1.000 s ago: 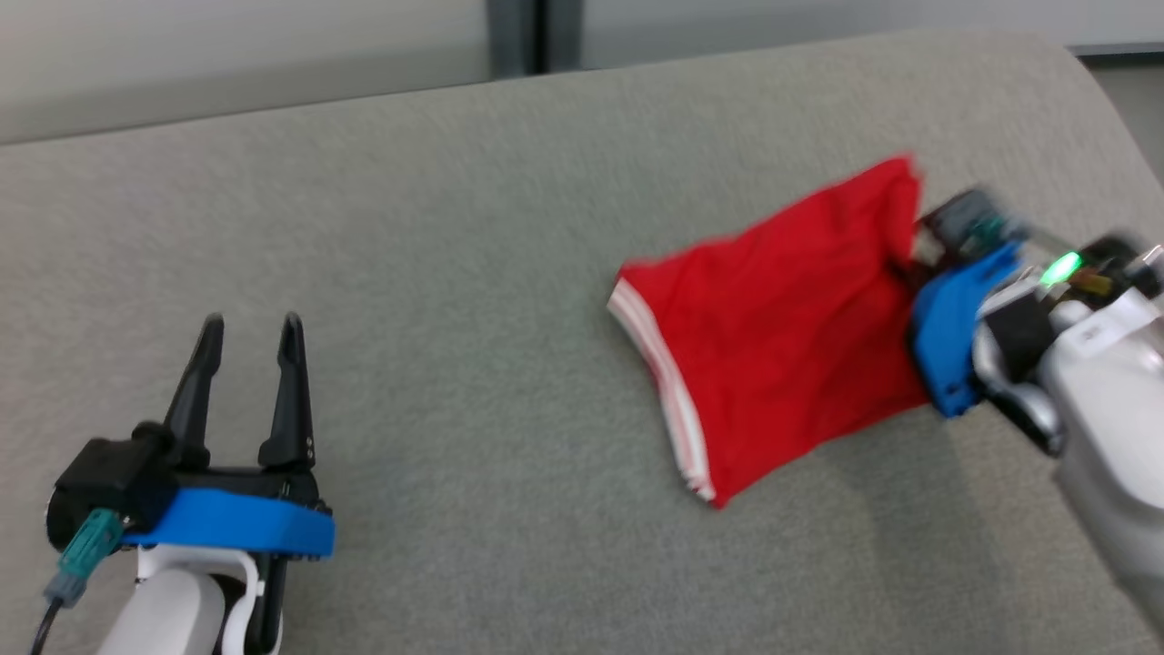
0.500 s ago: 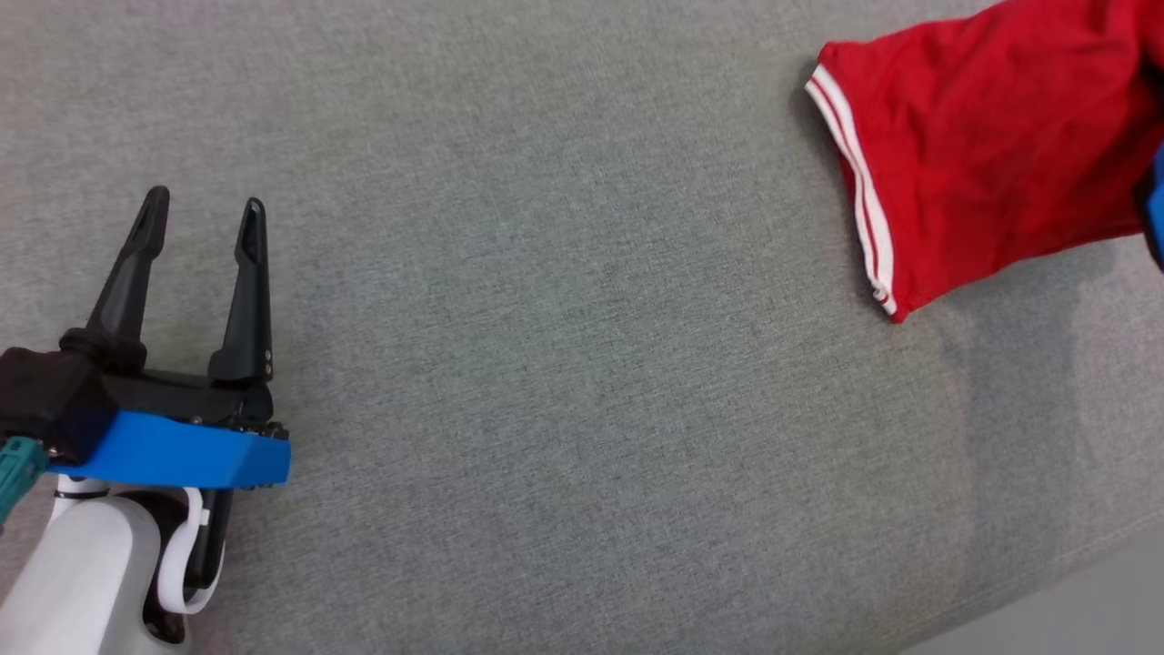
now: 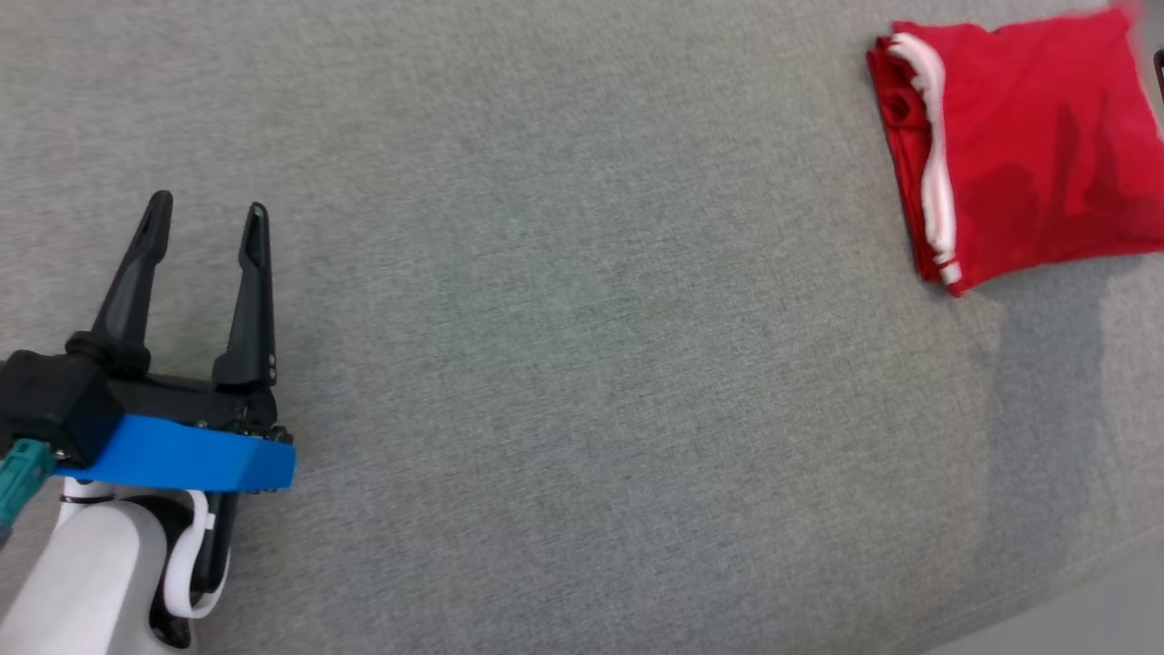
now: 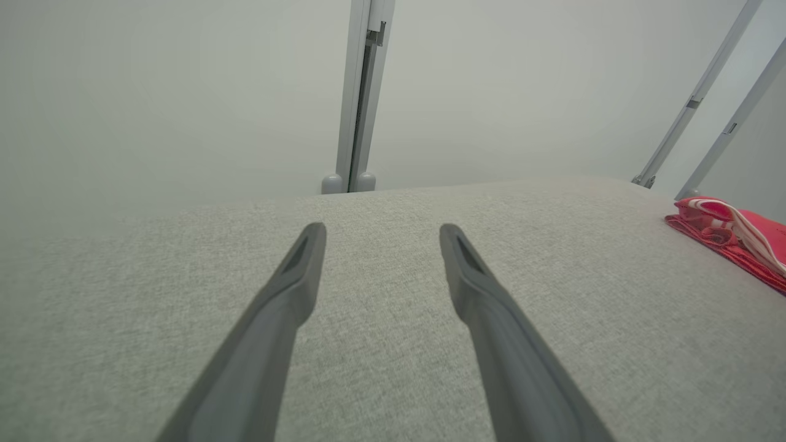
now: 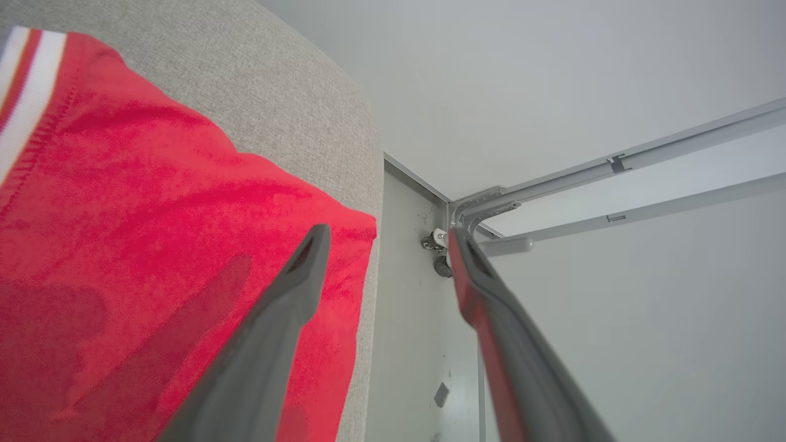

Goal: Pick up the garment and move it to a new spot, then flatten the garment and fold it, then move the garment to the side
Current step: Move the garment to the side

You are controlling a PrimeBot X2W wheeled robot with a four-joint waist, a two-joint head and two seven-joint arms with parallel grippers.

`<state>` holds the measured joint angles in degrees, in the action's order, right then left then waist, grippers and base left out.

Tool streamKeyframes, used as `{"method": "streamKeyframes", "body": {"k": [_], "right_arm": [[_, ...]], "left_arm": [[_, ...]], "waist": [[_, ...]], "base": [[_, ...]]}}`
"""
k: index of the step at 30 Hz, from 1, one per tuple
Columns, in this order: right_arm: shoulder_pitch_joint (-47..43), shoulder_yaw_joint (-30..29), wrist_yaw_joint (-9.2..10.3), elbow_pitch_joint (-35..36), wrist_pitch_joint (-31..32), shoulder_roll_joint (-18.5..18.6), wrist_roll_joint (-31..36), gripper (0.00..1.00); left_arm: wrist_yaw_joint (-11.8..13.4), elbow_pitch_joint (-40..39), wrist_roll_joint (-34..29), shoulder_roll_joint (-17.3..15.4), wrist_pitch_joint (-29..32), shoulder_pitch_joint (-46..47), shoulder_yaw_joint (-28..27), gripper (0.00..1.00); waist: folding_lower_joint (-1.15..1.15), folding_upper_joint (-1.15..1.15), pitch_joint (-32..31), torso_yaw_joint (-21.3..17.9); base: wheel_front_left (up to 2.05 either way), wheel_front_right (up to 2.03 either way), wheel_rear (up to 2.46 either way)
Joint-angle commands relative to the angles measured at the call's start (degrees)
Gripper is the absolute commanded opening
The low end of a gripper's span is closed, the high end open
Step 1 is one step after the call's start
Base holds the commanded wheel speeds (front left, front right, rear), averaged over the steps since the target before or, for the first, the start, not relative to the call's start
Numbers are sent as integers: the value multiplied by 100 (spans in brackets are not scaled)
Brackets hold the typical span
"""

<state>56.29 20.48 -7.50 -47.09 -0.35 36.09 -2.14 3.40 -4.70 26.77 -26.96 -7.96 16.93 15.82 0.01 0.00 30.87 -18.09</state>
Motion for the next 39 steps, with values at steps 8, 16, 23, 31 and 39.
{"method": "streamKeyframes", "body": {"k": [8, 16, 23, 31, 39], "right_arm": [[-437, -415, 0, 14, -466, -266, -205, 100], [-2071, -902, 0, 949, -713, -1061, -1164, 100], [-3763, -1376, 0, 2294, -578, -1786, -1339, 100], [-4901, -2096, 0, 3410, -255, -2620, -785, 100], [-5157, -2257, -1, 3939, 17, -2906, -593, 100]], "left_arm": [[-113, 775, 209, 521, -483, -234, 229, 100], [-145, 1452, 392, 940, -688, -864, 142, 100], [-111, 1569, 375, 1096, -724, -1402, 14, 100], [-182, 1596, 327, 1188, -726, -1667, -109, 100], [-190, 1558, 291, 1218, -728, -1669, -192, 100]], "waist": [[-1, 0, -977, 565], [-1, 0, -2110, 1107], [-1, 0, -2633, 1444], [-1, 0, -2871, 1654], [-1, 0, -2902, 1648]], "base": [[0, 0, 0], [0, 0, 0], [0, 0, 0], [0, 0, 0], [0, 0, 0]]}}
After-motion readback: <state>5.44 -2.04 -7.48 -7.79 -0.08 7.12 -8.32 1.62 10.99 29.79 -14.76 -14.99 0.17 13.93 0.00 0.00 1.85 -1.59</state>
